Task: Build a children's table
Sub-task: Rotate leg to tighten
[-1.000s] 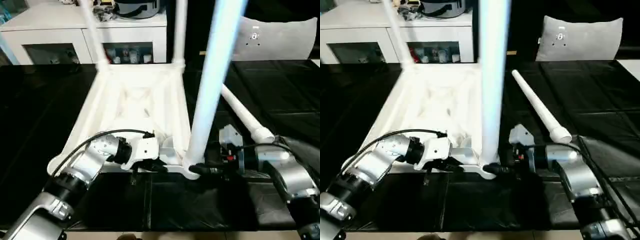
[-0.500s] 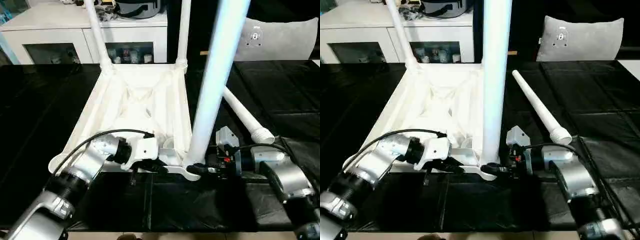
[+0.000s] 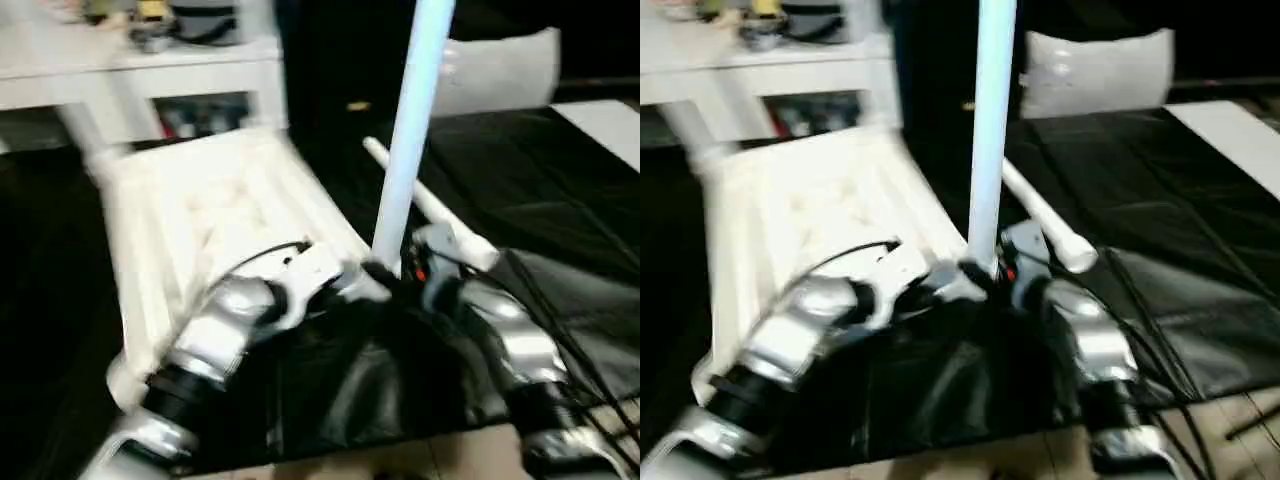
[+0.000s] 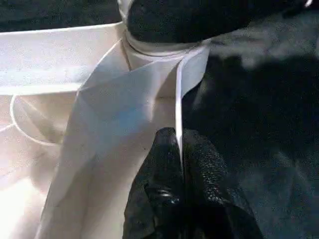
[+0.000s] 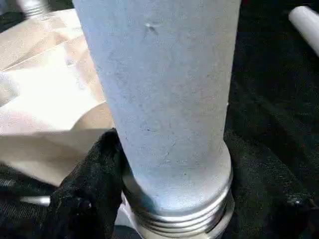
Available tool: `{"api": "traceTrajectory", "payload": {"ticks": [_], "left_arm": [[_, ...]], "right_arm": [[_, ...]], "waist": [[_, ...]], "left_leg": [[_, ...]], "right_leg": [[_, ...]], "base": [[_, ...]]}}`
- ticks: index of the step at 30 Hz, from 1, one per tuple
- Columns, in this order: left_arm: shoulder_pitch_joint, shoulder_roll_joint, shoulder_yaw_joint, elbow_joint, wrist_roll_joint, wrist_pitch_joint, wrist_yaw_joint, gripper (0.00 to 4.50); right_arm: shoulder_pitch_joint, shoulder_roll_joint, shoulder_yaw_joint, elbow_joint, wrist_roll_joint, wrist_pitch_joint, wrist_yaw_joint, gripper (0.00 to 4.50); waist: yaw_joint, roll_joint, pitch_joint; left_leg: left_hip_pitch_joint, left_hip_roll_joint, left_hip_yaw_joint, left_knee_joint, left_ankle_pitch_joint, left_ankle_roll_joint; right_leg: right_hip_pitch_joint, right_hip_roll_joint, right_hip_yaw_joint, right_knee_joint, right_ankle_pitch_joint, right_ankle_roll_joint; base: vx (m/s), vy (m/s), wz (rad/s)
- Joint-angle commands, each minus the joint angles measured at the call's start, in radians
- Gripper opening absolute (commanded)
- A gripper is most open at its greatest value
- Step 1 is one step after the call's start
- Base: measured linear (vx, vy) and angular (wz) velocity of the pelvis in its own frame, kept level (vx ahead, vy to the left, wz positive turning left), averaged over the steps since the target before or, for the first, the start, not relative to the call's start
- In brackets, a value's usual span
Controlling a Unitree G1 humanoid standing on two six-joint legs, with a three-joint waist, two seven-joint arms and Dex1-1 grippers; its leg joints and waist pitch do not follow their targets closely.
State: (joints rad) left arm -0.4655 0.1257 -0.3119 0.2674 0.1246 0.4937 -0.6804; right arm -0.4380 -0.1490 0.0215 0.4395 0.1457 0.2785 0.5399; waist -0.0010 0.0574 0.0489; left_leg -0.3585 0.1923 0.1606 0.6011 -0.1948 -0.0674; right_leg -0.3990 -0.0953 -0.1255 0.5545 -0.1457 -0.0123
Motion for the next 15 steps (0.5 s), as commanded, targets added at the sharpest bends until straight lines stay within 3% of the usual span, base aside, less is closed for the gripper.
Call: {"api": "traceTrajectory", "payload": {"ticks": [1, 2, 3, 5, 6, 7, 11, 15], "left_arm": [[-0.017, -0.056, -0.024, -0.063, 0.003, -0.011, 0.046, 0.0], [-0.016, -0.057, -0.032, -0.066, 0.007, -0.014, 0.045, 0.0], [-0.016, -0.056, -0.038, -0.068, 0.009, -0.016, 0.043, 0.0], [-0.014, -0.045, -0.041, -0.079, 0.022, -0.009, 0.045, 0.0], [-0.014, -0.032, -0.038, -0.082, 0.032, 0.0, 0.05, 0.0], [-0.014, -0.032, -0.038, -0.082, 0.033, 0.0, 0.05, 0.0], [-0.021, -0.014, -0.026, -0.073, 0.029, 0.003, 0.062, 0.0], [-0.017, 0.027, -0.026, -0.059, 0.007, -0.068, -0.007, 0.0]], "right_arm": [[-0.007, 0.071, 0.056, 0.034, 0.013, 0.026, 0.002, 2.69], [-0.007, 0.072, 0.055, 0.038, 0.007, 0.019, -0.005, 2.69], [-0.007, 0.071, 0.054, 0.04, 0.001, 0.011, -0.009, 3.25], [-0.001, 0.072, 0.043, 0.029, -0.004, 0.007, -0.014, 3.39], [0.005, 0.068, 0.033, 0.023, -0.005, -0.004, -0.013, 3.39], [0.005, 0.068, 0.033, 0.023, -0.005, -0.005, -0.013, 3.56], [0.032, 0.025, 0.033, -0.017, 0.004, -0.039, 0.035, 3.86], [0.083, -0.061, 0.02, -0.089, 0.022, -0.084, 0.136, 4.25]], "waist": [[0.006, -0.011, -0.059], [0.008, -0.011, -0.06], [0.009, -0.011, -0.062], [0.012, -0.012, -0.064], [0.017, -0.006, -0.067], [0.018, -0.01, -0.067], [0.026, -0.01, -0.068], [0.049, -0.005, -0.073]], "left_leg": [[0.0, 0.02, -0.017, -0.077, -0.353, 0.054], [0.0, 0.022, -0.016, -0.078, -0.347, 0.056], [-0.004, 0.022, -0.015, -0.079, -0.328, 0.06], [-0.007, 0.024, -0.014, -0.08, -0.308, 0.064], [-0.007, 0.025, -0.011, -0.077, -0.273, 0.071], [-0.011, 0.025, -0.009, -0.077, -0.251, 0.075], [-0.011, 0.025, -0.006, -0.073, -0.218, 0.084], [-0.008, 0.029, -0.004, -0.071, -0.178, 0.097]], "right_leg": [[0.046, -0.054, 0.025, -0.093, -0.537, -0.08], [0.046, -0.055, 0.027, -0.09, -0.521, -0.087], [0.049, -0.055, 0.032, -0.085, -0.488, -0.101], [0.051, -0.055, 0.036, -0.079, -0.455, -0.114], [0.051, -0.058, 0.04, -0.073, -0.414, -0.134], [0.053, -0.057, 0.042, -0.07, -0.39, -0.145], [0.055, -0.057, 0.045, -0.064, -0.356, -0.159], [0.056, -0.055, 0.049, -0.057, -0.302, -0.171]], "base": [[0.0, 0.0, 0.0], [0.0, 0.0, 0.0], [0.0, 0.0, 0.0], [0.0, 0.0, 0.0], [0.0, 0.0, 0.0], [0.0, 0.0, 0.0], [0.0, 0.0, 0.0], [0.0, 0.0, 0.0]]}}
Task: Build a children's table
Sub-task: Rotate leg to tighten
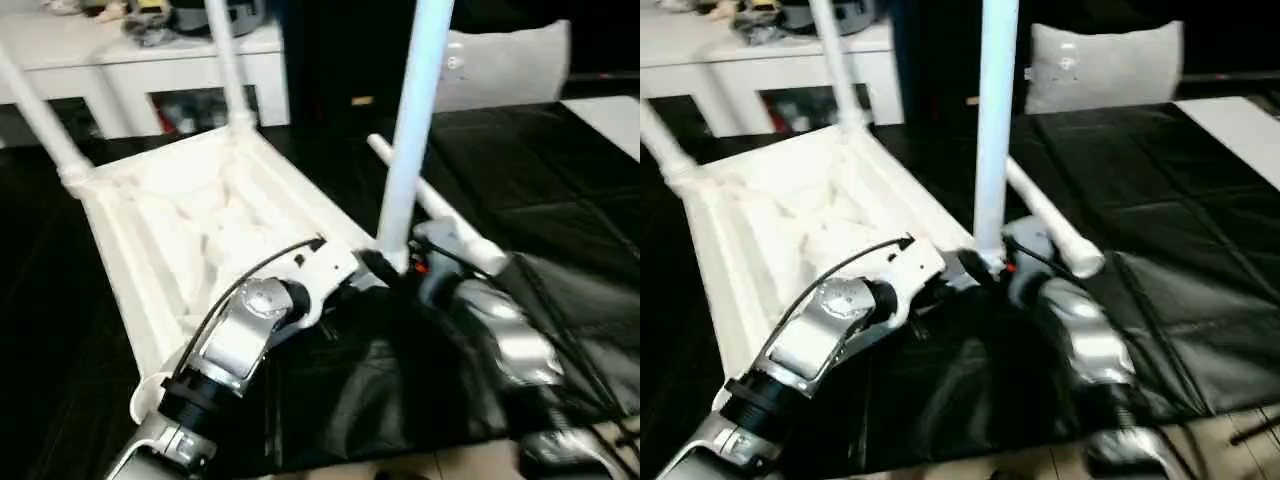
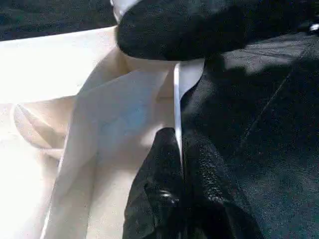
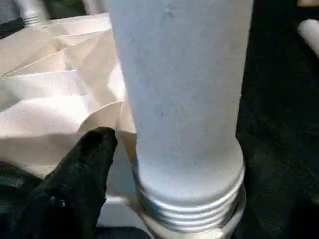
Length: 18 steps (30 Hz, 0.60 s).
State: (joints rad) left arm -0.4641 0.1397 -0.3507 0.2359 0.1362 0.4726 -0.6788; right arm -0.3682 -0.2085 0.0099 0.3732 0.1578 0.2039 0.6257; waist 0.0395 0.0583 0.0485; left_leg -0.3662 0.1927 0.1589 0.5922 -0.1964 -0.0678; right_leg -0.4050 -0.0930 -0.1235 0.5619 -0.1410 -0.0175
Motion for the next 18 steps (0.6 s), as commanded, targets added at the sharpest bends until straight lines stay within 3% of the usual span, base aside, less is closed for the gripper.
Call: {"api": "traceTrajectory", "payload": {"ticks": [1, 3, 7, 12, 15, 18], "left_arm": [[-0.017, 0.017, 0.012, -0.027, -0.007, -0.052, -0.016, 0.0], [-0.011, 0.062, 0.001, -0.014, -0.02, -0.109, -0.083, 0.0], [-0.008, 0.11, -0.012, 0.0, -0.04, -0.175, -0.166, 0.0], [-0.015, 0.215, -0.061, 0.041, -0.075, -0.325, -0.378, 0.0], [-0.025, 0.242, -0.08, 0.07, -0.069, -0.381, -0.426, 0.0], [-0.025, 0.263, -0.091, 0.072, -0.085, -0.403, -0.486, 0.0]], "right_arm": [[0.016, -0.009, 0.03, -0.025, 0.012, -0.014, 0.06, 4.25], [0.03, -0.078, 0.018, -0.044, 0.028, -0.058, 0.155, 4.46], [0.039, -0.154, 0.023, -0.061, 0.041, -0.08, 0.268, 4.46], [0.04, -0.272, 0.096, -0.091, 0.059, -0.084, 0.515, 4.46], [0.03, -0.29, 0.124, -0.084, 0.057, -0.096, 0.576, 4.46], [0.019, -0.297, 0.146, -0.071, 0.053, -0.097, 0.61, 4.31]], "waist": [[0.011, -0.007, -0.074], [0.017, -0.002, -0.075], [0.029, -0.003, -0.072], [0.044, 0.0, -0.072], [0.06, -0.001, -0.071], [0.07, 0.0, -0.071]], "left_leg": [[-0.002, 0.029, -0.003, -0.062, -0.166, 0.099], [-0.003, 0.03, -0.004, -0.06, -0.145, 0.107], [0.0, 0.031, -0.003, -0.062, -0.169, 0.113], [0.005, 0.036, -0.003, -0.063, -0.191, 0.106], [0.012, 0.038, 0.002, -0.061, -0.203, 0.101], [0.011, 0.041, 0.0, -0.064, -0.22, 0.083]], "right_leg": [[0.064, -0.058, 0.047, -0.061, -0.29, -0.169], [0.065, -0.055, 0.046, -0.056, -0.242, -0.187], [0.065, -0.055, 0.047, -0.058, -0.27, -0.184], [0.06, -0.055, 0.049, -0.056, -0.289, -0.187], [0.053, -0.055, 0.052, -0.055, -0.283, -0.199], [0.056, -0.058, 0.053, -0.051, -0.306, -0.194]], "base": [[0.0, 0.0, 0.0], [0.0, 0.0, 0.0], [0.0, 0.0, 0.0], [0.0, 0.0, 0.0], [0.0, 0.0, 0.0], [0.0, 0.0, 0.0]]}}
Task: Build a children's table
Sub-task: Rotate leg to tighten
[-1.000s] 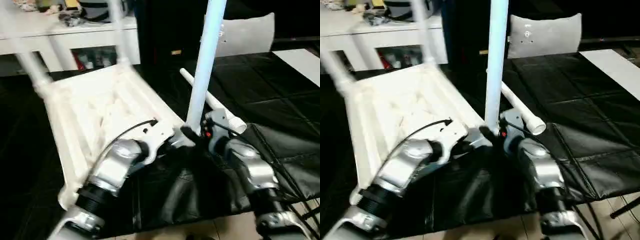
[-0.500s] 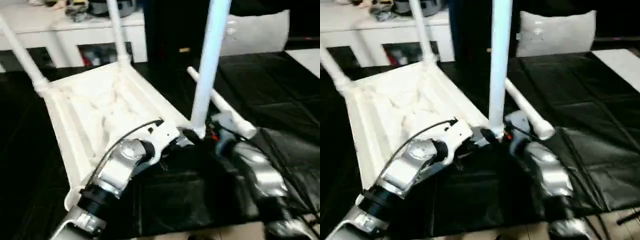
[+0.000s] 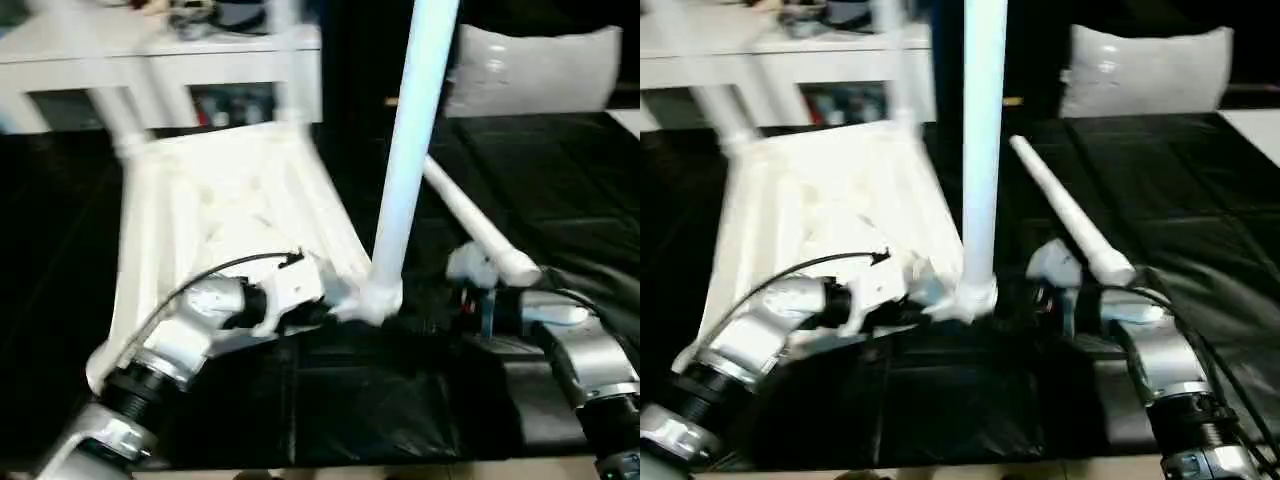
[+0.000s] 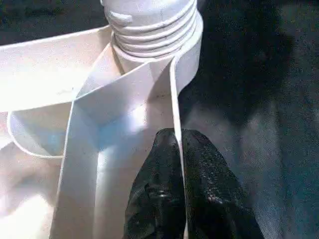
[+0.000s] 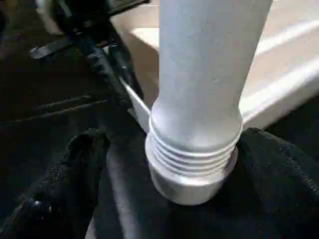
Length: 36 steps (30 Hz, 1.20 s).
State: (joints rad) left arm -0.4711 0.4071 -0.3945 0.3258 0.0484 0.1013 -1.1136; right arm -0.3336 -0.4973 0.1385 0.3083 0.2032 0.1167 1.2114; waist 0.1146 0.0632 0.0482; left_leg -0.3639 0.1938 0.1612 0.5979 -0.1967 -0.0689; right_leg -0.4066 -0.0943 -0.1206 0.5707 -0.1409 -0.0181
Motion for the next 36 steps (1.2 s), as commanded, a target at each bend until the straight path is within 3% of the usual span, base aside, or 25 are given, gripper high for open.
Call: {"api": "traceTrajectory", "payload": {"ticks": [1, 5, 11, 12, 21, 28, 31, 32, 34, 35, 36], "left_arm": [[-0.017, 0.007, -0.053, -0.022, -0.004, -0.042, -0.079, 0.0], [-0.017, 0.04, -0.073, -0.024, -0.012, -0.083, -0.152, 0.0], [-0.028, 0.052, -0.078, 0.007, -0.011, -0.129, -0.189, 0.0], [-0.029, 0.054, -0.078, 0.01, -0.01, -0.133, -0.191, 0.0], [-0.033, 0.055, -0.077, 0.03, -0.011, -0.154, -0.198, 0.0], [-0.013, -0.003, -0.027, 0.012, -0.028, -0.039, -0.079, 0.0], [-0.005, -0.108, 0.033, -0.031, -0.038, 0.135, 0.111, 0.0], [-0.005, -0.14, 0.048, -0.041, -0.042, 0.18, 0.16, 0.0], [-0.009, -0.189, 0.069, -0.053, -0.036, 0.241, 0.242, 0.0], [-0.01, -0.199, 0.072, -0.055, -0.03, 0.252, 0.262, 0.0], [-0.016, -0.237, 0.085, -0.058, -0.009, 0.287, 0.332, 0.0]], "right_arm": [[-0.02, -0.012, 0.032, -0.001, 0.0, -0.013, 0.04, 4.31], [-0.031, -0.012, 0.052, 0.01, -0.005, -0.016, 0.068, 3.93], [-0.04, -0.005, 0.059, 0.016, 0.008, -0.003, 0.103, 3.51], [-0.038, -0.006, 0.062, 0.012, 0.01, -0.001, 0.105, 3.27], [-0.026, 0.006, 0.071, 0.004, 0.018, 0.001, 0.11, 2.75], [0.029, 0.056, 0.07, -0.069, 0.044, 0.097, 0.035, 2.7], [-0.007, 0.203, 0.035, -0.018, -0.01, 0.158, -0.244, 2.69], [-0.023, 0.247, 0.021, 0.003, -0.019, 0.161, -0.316, 2.69], [-0.052, 0.319, -0.01, 0.038, -0.026, 0.174, -0.433, 2.68], [-0.059, 0.336, -0.018, 0.048, -0.028, 0.177, -0.464, 2.68], [-0.081, 0.377, -0.029, 0.081, -0.045, 0.172, -0.548, 2.68]], "waist": [[-0.004, -0.005, -0.071], [-0.002, -0.012, -0.068], [-0.003, -0.011, -0.066], [-0.004, -0.016, -0.067], [-0.004, -0.011, -0.068], [-0.005, -0.01, -0.062], [-0.022, -0.01, -0.051], [-0.036, -0.012, -0.048], [-0.065, -0.01, -0.047], [-0.086, -0.007, -0.047], [-0.107, 0.0, -0.052]], "left_leg": [[0.008, 0.04, -0.003, -0.071, -0.222, 0.08], [0.009, 0.039, -0.003, -0.073, -0.25, 0.065], [0.008, 0.036, -0.003, -0.073, -0.259, 0.059], [0.005, 0.036, -0.004, -0.074, -0.254, 0.059], [0.006, 0.036, -0.003, -0.073, -0.243, 0.06], [0.01, 0.036, -0.004, -0.076, -0.274, 0.05], [0.02, 0.027, -0.005, -0.075, -0.34, 0.02], [0.025, 0.016, -0.007, -0.069, -0.36, 0.005], [0.014, 0.012, -0.016, -0.066, -0.379, -0.002], [0.011, 0.012, -0.023, -0.065, -0.41, -0.001], [0.004, 0.018, -0.032, -0.069, -0.422, 0.008]], "right_leg": [[0.058, -0.056, 0.05, -0.059, -0.308, -0.193], [0.056, -0.059, 0.053, -0.062, -0.35, -0.183], [0.056, -0.058, 0.052, -0.066, -0.4, -0.16], [0.058, -0.059, 0.052, -0.066, -0.403, -0.155], [0.056, -0.058, 0.052, -0.065, -0.401, -0.155], [0.054, -0.059, 0.049, -0.075, -0.467, -0.136], [0.046, -0.057, 0.039, -0.089, -0.583, -0.097], [0.044, -0.055, 0.023, -0.106, -0.661, -0.061], [0.053, -0.055, 0.001, -0.118, -0.705, -0.012], [0.058, -0.052, -0.018, -0.129, -0.721, 0.022], [0.072, -0.056, -0.023, -0.129, -0.668, 0.025]], "base": [[0.0, 0.0, 0.0], [0.0, 0.0, 0.0], [0.0, 0.0, 0.0], [0.0, 0.0, 0.0], [0.0, 0.0, 0.0], [0.0, 0.0, 0.0], [0.0, 0.0, 0.0], [-0.051, 0.004, -0.1], [-0.052, 0.012, -0.14], [-0.031, 0.035, -0.19], [-0.031, 0.035, -0.19]]}}
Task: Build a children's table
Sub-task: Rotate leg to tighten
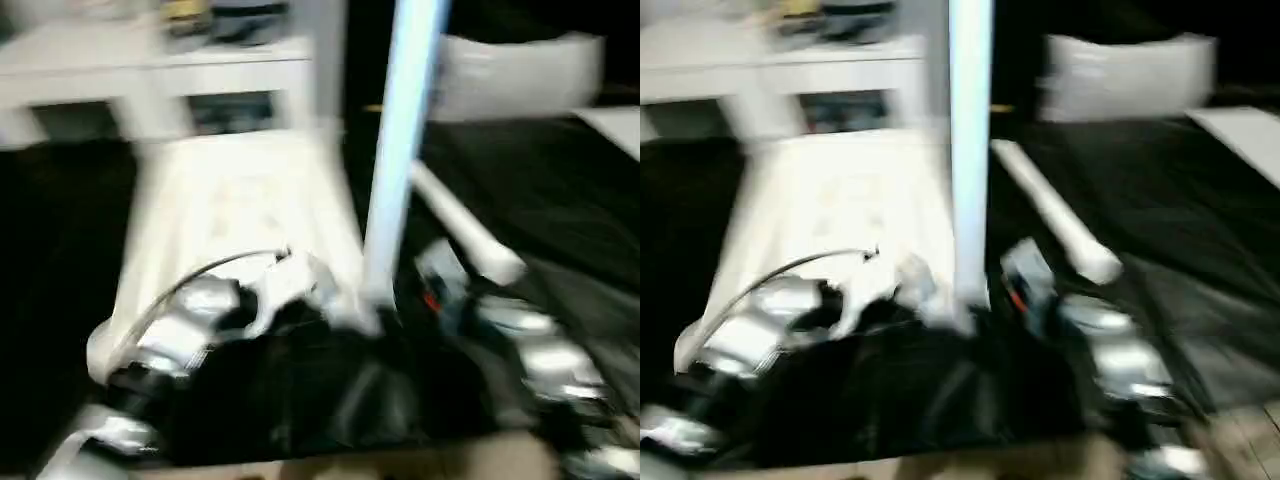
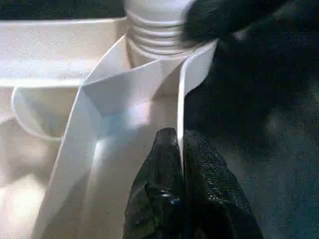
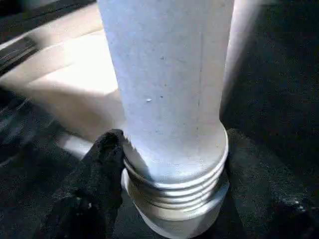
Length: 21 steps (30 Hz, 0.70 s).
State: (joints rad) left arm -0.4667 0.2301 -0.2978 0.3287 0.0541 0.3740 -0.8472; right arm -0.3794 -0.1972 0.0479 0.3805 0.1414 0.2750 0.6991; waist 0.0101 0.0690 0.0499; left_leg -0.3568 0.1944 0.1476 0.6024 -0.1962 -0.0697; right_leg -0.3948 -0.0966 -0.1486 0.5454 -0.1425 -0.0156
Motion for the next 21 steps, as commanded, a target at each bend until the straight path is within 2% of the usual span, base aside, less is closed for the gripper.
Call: {"api": "traceTrajectory", "payload": {"ticks": [1, 2, 3, 4, 5, 6, 7, 8, 9, 11, 12, 14, 15, 17, 18, 20, 21], "left_arm": [[-0.022, -0.071, -0.008, -0.062, -0.007, 0.024, 0.086, 0.0], [-0.03, -0.098, -0.005, -0.063, 0.02, 0.039, 0.14, 0.0], [-0.034, -0.116, -0.005, -0.066, 0.032, 0.046, 0.169, 0.0], [-0.036, -0.127, -0.005, -0.068, 0.039, 0.051, 0.186, 0.0], [-0.035, -0.137, -0.006, -0.074, 0.043, 0.058, 0.197, 0.0], [-0.027, -0.159, -0.018, -0.104, 0.054, 0.08, 0.206, 0.0], [-0.027, -0.159, -0.018, -0.104, 0.054, 0.08, 0.206, 0.0], [-0.024, -0.164, -0.023, -0.112, 0.057, 0.084, 0.205, 0.0], [-0.019, -0.153, -0.04, -0.122, 0.067, 0.089, 0.205, 0.0], [-0.019, -0.142, -0.046, -0.123, 0.073, 0.09, 0.21, 0.0], [-0.02, -0.127, -0.049, -0.117, 0.08, 0.088, 0.215, 0.0], [-0.022, -0.117, -0.044, -0.11, 0.084, 0.084, 0.218, 0.0], [-0.023, -0.111, -0.043, -0.107, 0.087, 0.08, 0.215, 0.0], [-0.022, -0.102, -0.042, -0.106, 0.09, 0.076, 0.206, 0.0], [-0.016, -0.082, -0.044, -0.106, 0.087, 0.058, 0.178, 0.0], [-0.014, -0.073, -0.045, -0.107, 0.086, 0.056, 0.168, 0.0], [-0.005, -0.042, -0.051, -0.105, 0.07, 0.026, 0.121, 0.0]], "right_arm": [[-0.04, 0.087, 0.062, 0.018, 0.011, 0.01, -0.057, 2.68], [-0.056, 0.115, 0.055, 0.047, -0.002, 0.0, -0.122, 2.68], [-0.066, 0.132, 0.048, 0.066, -0.011, -0.005, -0.164, 2.68], [-0.072, 0.142, 0.044, 0.077, -0.016, -0.008, -0.19, 2.68], [-0.077, 0.147, 0.044, 0.086, -0.026, -0.008, -0.213, 2.68], [-0.078, 0.156, 0.034, 0.096, -0.04, -0.014, -0.225, 2.68], [-0.078, 0.156, 0.034, 0.096, -0.04, -0.014, -0.225, 2.68], [-0.076, 0.157, 0.029, 0.097, -0.036, -0.018, -0.217, 2.68], [-0.067, 0.161, 0.003, 0.089, -0.03, -0.026, -0.225, 3.24], [-0.063, 0.156, 0.002, 0.084, -0.038, -0.035, -0.232, 3.38], [-0.054, 0.138, 0.009, 0.075, -0.046, -0.052, -0.224, 3.48], [-0.042, 0.119, 0.009, 0.063, -0.043, -0.068, -0.211, 3.72], [-0.034, 0.105, 0.009, 0.052, -0.039, -0.08, -0.198, 3.72], [-0.021, 0.084, 0.006, 0.033, -0.03, -0.094, -0.17, 3.93], [-0.002, 0.051, 0.0, 0.007, -0.019, -0.108, -0.122, 4.03], [0.006, 0.038, -0.005, -0.001, -0.016, -0.116, -0.097, 4.19], [0.024, -0.012, -0.011, -0.018, -0.004, -0.144, -0.018, 4.27]], "waist": [[-0.006, 0.006, -0.055], [-0.024, 0.01, -0.054], [-0.028, 0.013, -0.05], [-0.036, 0.006, -0.048], [-0.037, 0.004, -0.049], [-0.037, 0.001, -0.048], [-0.036, 0.0, -0.049], [-0.032, 0.0, -0.052], [-0.03, 0.004, -0.054], [-0.025, 0.004, -0.061], [-0.022, 0.009, -0.063], [-0.012, 0.005, -0.066], [-0.006, -0.002, -0.067], [0.007, -0.005, -0.068], [0.015, -0.004, -0.073], [0.025, -0.002, -0.079], [0.033, -0.006, -0.083]], "left_leg": [[-0.003, 0.026, -0.024, -0.08, -0.442, 0.014], [-0.009, 0.041, -0.036, -0.093, -0.487, 0.023], [0.0, 0.052, -0.035, -0.104, -0.546, 0.026], [0.012, 0.041, -0.029, -0.095, -0.562, 0.02], [0.017, 0.031, -0.024, -0.088, -0.547, 0.02], [0.017, 0.018, -0.017, -0.078, -0.501, 0.025], [0.015, 0.017, -0.015, -0.076, -0.476, 0.027], [0.011, 0.016, -0.014, -0.075, -0.434, 0.034], [0.006, 0.021, -0.015, -0.079, -0.413, 0.04], [-0.004, 0.027, -0.018, -0.084, -0.37, 0.048], [-0.003, 0.03, -0.015, -0.084, -0.344, 0.052], [-0.003, 0.029, -0.009, -0.081, -0.29, 0.061], [-0.007, 0.026, -0.006, -0.079, -0.267, 0.071], [-0.009, 0.024, -0.004, -0.075, -0.224, 0.081], [-0.013, 0.025, -0.004, -0.072, -0.175, 0.091], [-0.015, 0.027, -0.003, -0.067, -0.124, 0.106], [-0.02, 0.026, -0.002, -0.062, -0.072, 0.119]], "right_leg": [[0.065, -0.054, 0.002, -0.103, -0.633, 0.013], [0.074, -0.054, 0.003, -0.092, -0.546, -0.007], [0.07, -0.051, 0.006, -0.087, -0.493, -0.029], [0.061, -0.056, 0.003, -0.097, -0.512, -0.041], [0.057, -0.06, 0.004, -0.101, -0.533, -0.042], [0.053, -0.066, 0.001, -0.112, -0.579, -0.039], [0.054, -0.067, 0.001, -0.113, -0.587, -0.037], [0.056, -0.068, 0.003, -0.112, -0.579, -0.038], [0.058, -0.066, 0.009, -0.105, -0.54, -0.05], [0.065, -0.066, 0.018, -0.088, -0.452, -0.083], [0.062, -0.064, 0.025, -0.081, -0.393, -0.11], [0.06, -0.062, 0.034, -0.071, -0.328, -0.145], [0.063, -0.06, 0.038, -0.066, -0.331, -0.149], [0.062, -0.063, 0.045, -0.063, -0.346, -0.147], [0.066, -0.063, 0.048, -0.055, -0.31, -0.151], [0.067, -0.063, 0.051, -0.046, -0.256, -0.16], [0.066, -0.061, 0.053, -0.033, -0.189, -0.177]], "base": [[0.0, 0.0, 0.0], [0.0, 0.0, 0.0], [0.0, 0.0, 0.0], [0.0, 0.0, 0.0], [0.0, 0.0, 0.0], [0.0, 0.0, 0.0], [0.0, 0.0, 0.0], [0.0, 0.0, 0.0], [0.0, 0.0, 0.0], [0.0, 0.0, 0.0], [0.0, 0.0, 0.0], [0.0, 0.0, 0.0], [0.0, 0.0, 0.0], [0.0, 0.0, 0.0], [0.0, 0.0, 0.0], [0.0, 0.0, 0.0], [0.0, 0.0, 0.0]]}}
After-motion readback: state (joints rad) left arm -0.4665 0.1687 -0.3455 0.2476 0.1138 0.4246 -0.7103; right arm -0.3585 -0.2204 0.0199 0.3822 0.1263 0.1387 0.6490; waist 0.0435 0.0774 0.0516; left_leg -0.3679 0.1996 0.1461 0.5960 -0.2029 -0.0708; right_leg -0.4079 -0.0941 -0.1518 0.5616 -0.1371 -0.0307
